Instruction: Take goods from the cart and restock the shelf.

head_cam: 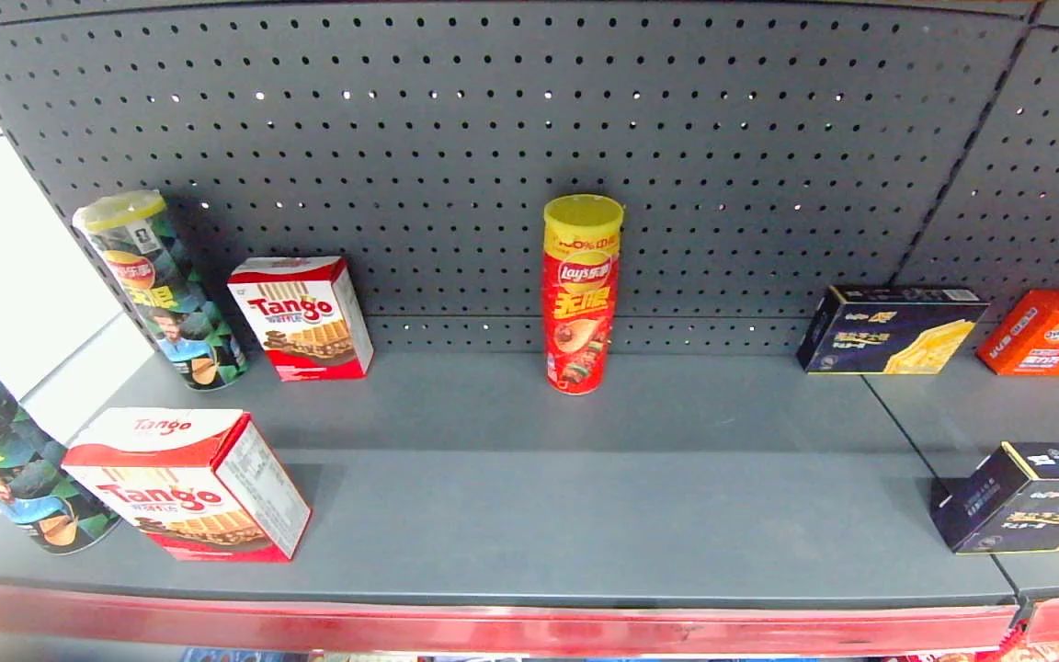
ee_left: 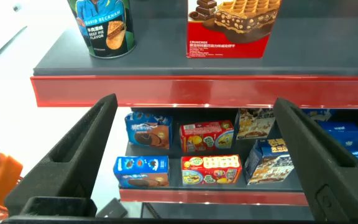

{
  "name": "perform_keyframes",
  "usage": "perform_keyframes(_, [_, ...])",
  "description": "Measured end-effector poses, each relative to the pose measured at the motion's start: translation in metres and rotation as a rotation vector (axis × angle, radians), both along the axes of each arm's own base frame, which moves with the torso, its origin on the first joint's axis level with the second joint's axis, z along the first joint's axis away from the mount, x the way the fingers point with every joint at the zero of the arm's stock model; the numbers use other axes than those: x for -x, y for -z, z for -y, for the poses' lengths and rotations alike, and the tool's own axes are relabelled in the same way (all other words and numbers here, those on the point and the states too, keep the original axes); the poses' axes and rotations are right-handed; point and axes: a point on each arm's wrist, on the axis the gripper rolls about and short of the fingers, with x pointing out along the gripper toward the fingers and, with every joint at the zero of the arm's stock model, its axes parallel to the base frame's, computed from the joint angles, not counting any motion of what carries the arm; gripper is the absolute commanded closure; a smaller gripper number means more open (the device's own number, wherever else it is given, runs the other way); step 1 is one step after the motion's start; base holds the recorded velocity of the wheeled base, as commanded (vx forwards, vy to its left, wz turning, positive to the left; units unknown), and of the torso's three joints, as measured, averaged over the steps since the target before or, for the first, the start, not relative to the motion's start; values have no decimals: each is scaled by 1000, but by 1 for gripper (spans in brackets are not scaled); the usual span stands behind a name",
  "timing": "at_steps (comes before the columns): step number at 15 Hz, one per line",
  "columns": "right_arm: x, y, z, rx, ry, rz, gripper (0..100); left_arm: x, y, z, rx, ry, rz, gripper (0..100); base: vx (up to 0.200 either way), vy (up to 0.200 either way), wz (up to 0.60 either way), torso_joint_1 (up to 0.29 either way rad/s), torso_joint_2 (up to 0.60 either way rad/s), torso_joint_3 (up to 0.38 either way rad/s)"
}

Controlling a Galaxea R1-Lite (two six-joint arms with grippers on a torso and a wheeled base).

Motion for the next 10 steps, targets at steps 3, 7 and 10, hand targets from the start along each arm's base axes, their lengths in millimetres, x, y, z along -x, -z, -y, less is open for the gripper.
perform_keyframes(3, [0,0,0,0,-3,0,0,0,0,0,0,0,0,0,0,0,0,0,0,0])
perform_keyframes(7, [0,0,-1,14,-26,0,0,0,0,0,0,0,0,0,0,0,0,0,0,0])
perform_keyframes(10, [0,0,-1,20,-28,0,0,0,0,0,0,0,-1,0,0,0,200,1,1,1])
